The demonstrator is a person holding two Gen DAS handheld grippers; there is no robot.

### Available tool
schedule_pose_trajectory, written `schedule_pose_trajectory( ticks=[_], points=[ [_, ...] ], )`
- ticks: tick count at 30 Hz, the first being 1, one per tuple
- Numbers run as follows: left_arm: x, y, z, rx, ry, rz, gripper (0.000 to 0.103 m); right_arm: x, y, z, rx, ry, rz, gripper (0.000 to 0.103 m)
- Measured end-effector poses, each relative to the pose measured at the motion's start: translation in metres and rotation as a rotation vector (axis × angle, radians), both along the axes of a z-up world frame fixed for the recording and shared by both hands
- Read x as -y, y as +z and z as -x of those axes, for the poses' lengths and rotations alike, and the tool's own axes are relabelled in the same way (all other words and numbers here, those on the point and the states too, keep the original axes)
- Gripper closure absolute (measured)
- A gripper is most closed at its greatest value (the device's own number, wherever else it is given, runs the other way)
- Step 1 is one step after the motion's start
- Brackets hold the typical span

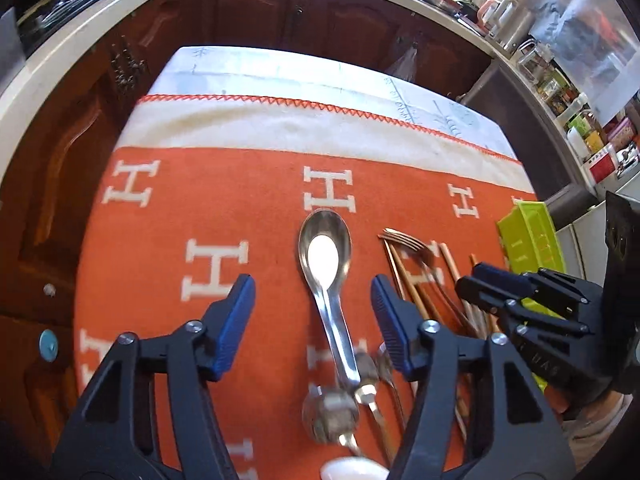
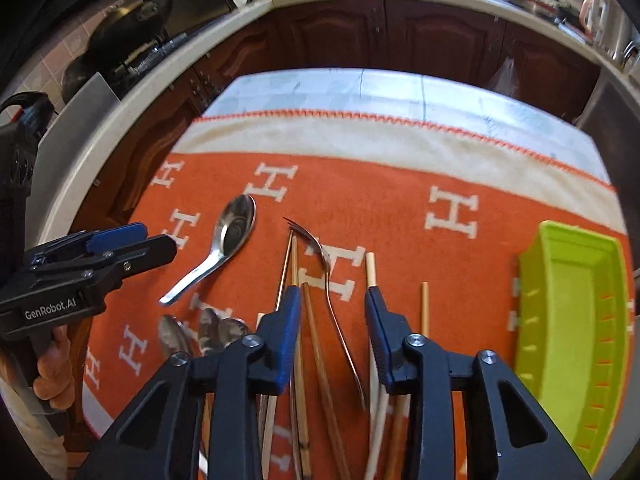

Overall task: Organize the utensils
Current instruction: 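Grasp the silver fork with the right tool while the left tool grasps a steel spoon, then lower the fork into the green tray with the right tool while the left tool drops the spoon beside it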

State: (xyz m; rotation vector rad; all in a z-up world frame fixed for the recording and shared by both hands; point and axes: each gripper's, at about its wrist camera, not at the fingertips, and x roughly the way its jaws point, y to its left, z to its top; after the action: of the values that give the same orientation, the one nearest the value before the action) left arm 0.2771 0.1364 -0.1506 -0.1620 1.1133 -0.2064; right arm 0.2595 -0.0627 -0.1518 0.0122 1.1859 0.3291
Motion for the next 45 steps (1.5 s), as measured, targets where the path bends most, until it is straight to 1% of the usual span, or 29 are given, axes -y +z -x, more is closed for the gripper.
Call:
schedule_pose_trajectory(
  ticks=[2,4,6,8,9,10,13,15,16,17,19,20,22,25,27,30,34,38,40,41,43,45],
  points=[
    [0.004,-0.01,-0.01,-0.006,-0.005,-0.013,0.05,-0.003,-0.013,-0.006,-0.003,0.004,0.007,0.078],
    [0.008,-0.021,-0.015,-0.017,-0.008,-0.003,0.052,-0.008,-0.026,-0.018,-0.017,0.002,0.01,0.084],
    [0.013,-0.031,-0.021,-0.025,-0.012,-0.016,0.054,-0.012,-0.036,-0.025,-0.018,0.006,0.025,0.087],
    [0.017,-0.041,-0.026,-0.039,-0.014,-0.027,0.058,-0.014,-0.044,-0.028,-0.021,0.017,0.029,0.09],
    [0.019,-0.045,-0.027,-0.045,-0.015,-0.03,0.059,-0.014,-0.045,-0.027,-0.014,0.019,0.029,0.092],
    [0.02,-0.044,-0.024,-0.026,-0.015,-0.036,0.059,-0.017,-0.047,-0.028,-0.001,0.027,0.038,0.094],
    [0.025,-0.047,-0.025,-0.011,-0.018,-0.056,0.059,-0.02,-0.047,-0.024,0.012,0.036,0.047,0.099],
    [0.029,-0.048,-0.026,0.0,-0.014,-0.075,0.062,-0.019,-0.047,-0.023,0.018,0.035,0.042,0.099],
    [0.031,-0.049,-0.027,0.005,-0.015,-0.087,0.069,-0.019,-0.047,-0.022,0.017,0.029,0.034,0.1],
    [0.034,-0.049,-0.027,0.011,-0.016,-0.103,0.08,-0.018,-0.048,-0.022,0.016,0.025,0.026,0.1],
    [0.038,-0.049,-0.028,0.013,-0.012,-0.111,0.091,-0.013,-0.045,-0.018,0.004,0.012,0.003,0.1],
    [0.04,-0.049,-0.029,0.012,-0.012,-0.098,0.096,-0.011,-0.044,-0.016,0.0,0.008,-0.007,0.101],
    [0.039,-0.05,-0.03,0.007,-0.009,-0.071,0.1,-0.007,-0.043,-0.014,-0.008,-0.011,-0.028,0.101],
    [0.044,-0.047,-0.025,0.03,-0.002,-0.079,0.102,0.004,-0.036,-0.008,-0.021,-0.041,-0.075,0.101],
    [0.046,-0.04,-0.021,0.047,0.001,-0.076,0.103,0.012,-0.031,-0.003,-0.028,-0.057,-0.106,0.101],
    [0.052,-0.025,-0.013,0.062,0.001,-0.091,0.103,0.024,-0.017,0.006,-0.022,-0.083,-0.143,0.101],
    [0.053,0.001,0.005,0.083,0.005,-0.072,0.103,0.046,0.01,0.024,-0.007,-0.127,-0.203,0.101],
    [0.054,0.041,0.036,0.125,0.006,-0.043,0.103,0.073,0.042,0.046,0.015,-0.167,-0.24,0.101],
    [0.064,0.063,0.052,0.152,-0.002,-0.042,0.103,0.093,0.06,0.058,0.022,-0.198,-0.251,0.101],
    [0.073,0.077,0.061,0.167,-0.01,-0.044,0.103,0.104,0.069,0.063,0.027,-0.212,-0.255,0.101],
    [0.088,0.095,0.072,0.183,-0.023,-0.038,0.103,0.128,0.085,0.074,0.038,-0.238,-0.247,0.101],
    [0.112,0.115,0.083,0.198,-0.041,-0.034,0.103,0.15,0.097,0.084,0.048,-0.267,-0.231,0.101]
  ],
)
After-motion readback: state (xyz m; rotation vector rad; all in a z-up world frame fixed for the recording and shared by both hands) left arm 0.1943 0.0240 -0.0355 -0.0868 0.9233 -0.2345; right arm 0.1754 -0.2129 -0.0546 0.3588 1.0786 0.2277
